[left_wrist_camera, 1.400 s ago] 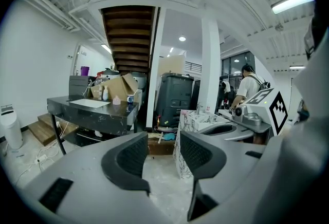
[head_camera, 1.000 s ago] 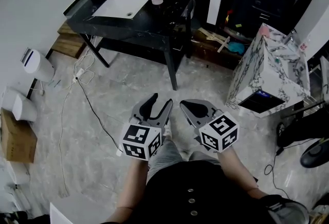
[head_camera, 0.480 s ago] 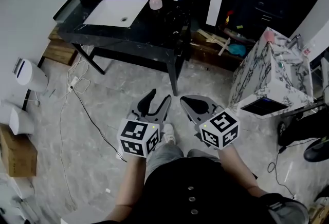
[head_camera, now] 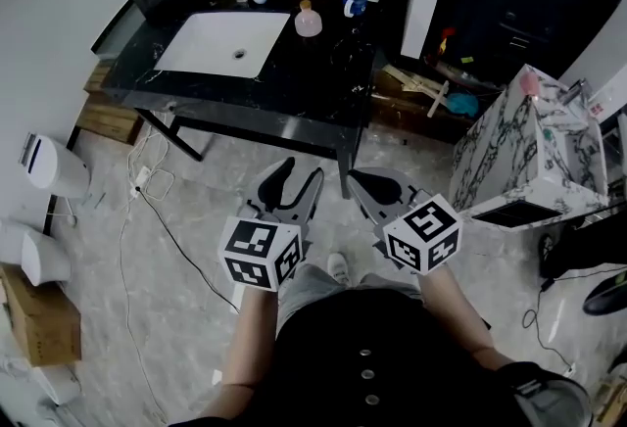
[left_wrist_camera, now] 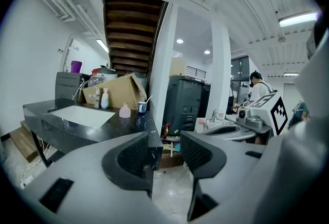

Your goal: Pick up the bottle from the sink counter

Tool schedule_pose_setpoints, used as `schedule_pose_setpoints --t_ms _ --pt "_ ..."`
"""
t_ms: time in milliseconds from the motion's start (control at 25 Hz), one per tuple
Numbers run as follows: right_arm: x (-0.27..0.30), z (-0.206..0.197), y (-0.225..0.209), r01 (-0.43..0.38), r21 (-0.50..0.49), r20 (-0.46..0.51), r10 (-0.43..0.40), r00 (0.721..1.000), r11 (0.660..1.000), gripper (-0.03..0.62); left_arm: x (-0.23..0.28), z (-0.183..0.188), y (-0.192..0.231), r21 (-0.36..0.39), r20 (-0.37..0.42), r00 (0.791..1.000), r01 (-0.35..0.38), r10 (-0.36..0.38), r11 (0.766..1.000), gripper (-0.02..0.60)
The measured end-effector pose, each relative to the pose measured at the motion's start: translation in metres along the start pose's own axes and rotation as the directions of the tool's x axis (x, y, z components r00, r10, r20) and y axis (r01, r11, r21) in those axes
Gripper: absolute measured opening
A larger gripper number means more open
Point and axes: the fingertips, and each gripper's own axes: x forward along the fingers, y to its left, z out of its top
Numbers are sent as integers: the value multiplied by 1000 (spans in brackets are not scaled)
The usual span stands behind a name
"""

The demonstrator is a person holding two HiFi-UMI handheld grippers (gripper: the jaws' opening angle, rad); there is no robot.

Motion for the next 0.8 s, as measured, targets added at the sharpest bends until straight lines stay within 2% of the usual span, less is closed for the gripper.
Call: schedule_pose_setpoints --t_ms 160,400,800 --pt "26 11 -7 4 -17 -14 -5 1000 1000 3 10 12 23 -3 3 1000 16 -16 1000 193" --pt "41 11 -8 11 -6 -22 -11 1000 1000 3 14 6 39 -21 -7 1000 25 -25 999 193" --pt "60 9 -16 -5 -6 -46 5 999 1000 3 10 -12 61 -68 -36 999 -27 25 997 193"
